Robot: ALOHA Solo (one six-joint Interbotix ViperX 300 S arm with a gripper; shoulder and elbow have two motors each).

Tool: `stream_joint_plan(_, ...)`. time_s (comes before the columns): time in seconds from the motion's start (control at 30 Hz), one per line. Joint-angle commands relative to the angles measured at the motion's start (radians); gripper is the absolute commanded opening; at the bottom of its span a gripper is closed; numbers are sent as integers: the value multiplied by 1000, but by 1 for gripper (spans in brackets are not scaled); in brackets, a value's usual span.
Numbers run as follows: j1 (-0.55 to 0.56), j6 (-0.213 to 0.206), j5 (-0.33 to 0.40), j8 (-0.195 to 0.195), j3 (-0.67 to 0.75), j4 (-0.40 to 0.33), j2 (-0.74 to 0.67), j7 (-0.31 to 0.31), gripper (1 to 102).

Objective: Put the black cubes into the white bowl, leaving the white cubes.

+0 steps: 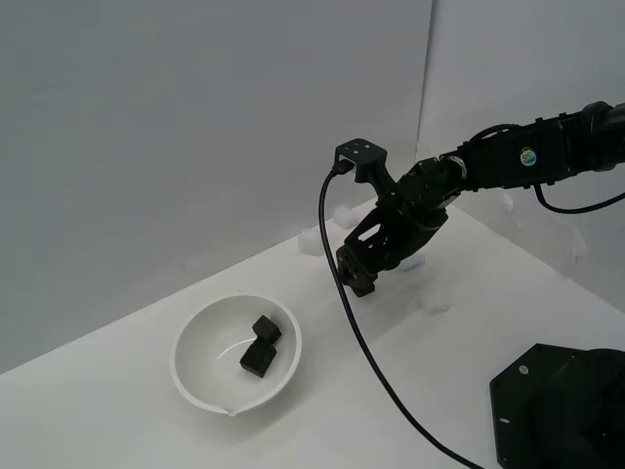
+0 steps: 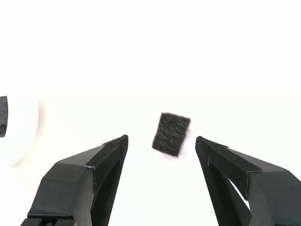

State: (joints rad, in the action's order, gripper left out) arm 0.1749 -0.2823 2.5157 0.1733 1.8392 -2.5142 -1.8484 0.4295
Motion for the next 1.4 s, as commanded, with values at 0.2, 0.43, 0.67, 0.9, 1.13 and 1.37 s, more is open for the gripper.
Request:
stream_joint_plan(0.2, 18, -15, -21, 18, -29, 18, 40, -37, 84)
stream_joint_plan(0.43, -11, -11, -20, 43, -64, 18, 72, -41, 100)
stream_joint_plan(0.67, -12, -11, -23, 51, -115, 18, 126, -41, 100)
stream_joint_plan(0.9, -12, -11, -23, 57, -138, 18, 144, -54, 100)
stream_joint_plan(1.13, -12, -11, -18, 57, -149, 15, 155, -52, 58)
stream_joint_plan(1.37, -12, -11, -12, 57, -156, 9, 163, -48, 26)
